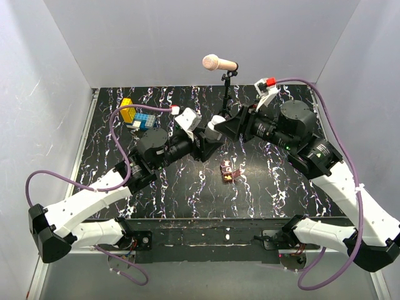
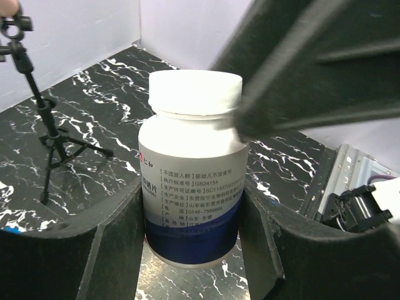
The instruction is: Sort the pills into containers
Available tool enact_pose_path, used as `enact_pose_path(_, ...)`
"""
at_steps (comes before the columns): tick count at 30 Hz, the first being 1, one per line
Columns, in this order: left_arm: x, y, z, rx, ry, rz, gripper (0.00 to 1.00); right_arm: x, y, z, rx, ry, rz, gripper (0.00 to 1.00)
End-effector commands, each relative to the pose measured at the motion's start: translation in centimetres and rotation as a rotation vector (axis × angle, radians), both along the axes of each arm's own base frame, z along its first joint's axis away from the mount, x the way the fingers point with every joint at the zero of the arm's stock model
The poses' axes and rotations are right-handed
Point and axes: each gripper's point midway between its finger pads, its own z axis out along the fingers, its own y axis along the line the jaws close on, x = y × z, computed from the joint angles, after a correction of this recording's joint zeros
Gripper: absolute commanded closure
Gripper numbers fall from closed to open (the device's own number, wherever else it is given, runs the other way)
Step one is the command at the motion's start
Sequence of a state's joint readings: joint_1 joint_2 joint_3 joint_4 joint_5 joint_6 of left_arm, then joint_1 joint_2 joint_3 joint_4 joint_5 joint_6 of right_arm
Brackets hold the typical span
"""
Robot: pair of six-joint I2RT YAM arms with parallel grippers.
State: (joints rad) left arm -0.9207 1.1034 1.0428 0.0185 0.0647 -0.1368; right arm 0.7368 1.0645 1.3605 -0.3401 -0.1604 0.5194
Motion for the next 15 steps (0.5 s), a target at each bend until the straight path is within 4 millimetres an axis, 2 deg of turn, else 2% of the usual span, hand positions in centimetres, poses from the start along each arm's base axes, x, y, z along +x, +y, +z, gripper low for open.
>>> enact_pose_path(1, 0.0, 1.6, 3.6, -0.059, -0.050, 0.041, 1.00, -2.2, -0.9, 2.1, 0.037, -0.054, 0.039, 0.36)
enact_pose_path(4, -1.0, 1.8, 2.7, -0.034, -0.019, 0.005, 1.00, -3.4, -1.2, 3.7, 0.052, -0.102, 0.088, 0.18)
enact_pose_path(11, -4.3, 2.5, 3.6, -0.082, -0.007, -0.115, 1.00, -5.3, -1.2, 4.9, 0.046, -0.162, 0.197, 0.14)
enact_pose_path(15, -6.9, 2.2, 4.1, -0.105, 0.006, -0.239, 1.00, -7.0, -1.4, 6.0, 0.083, -0.230, 0.273, 0.19)
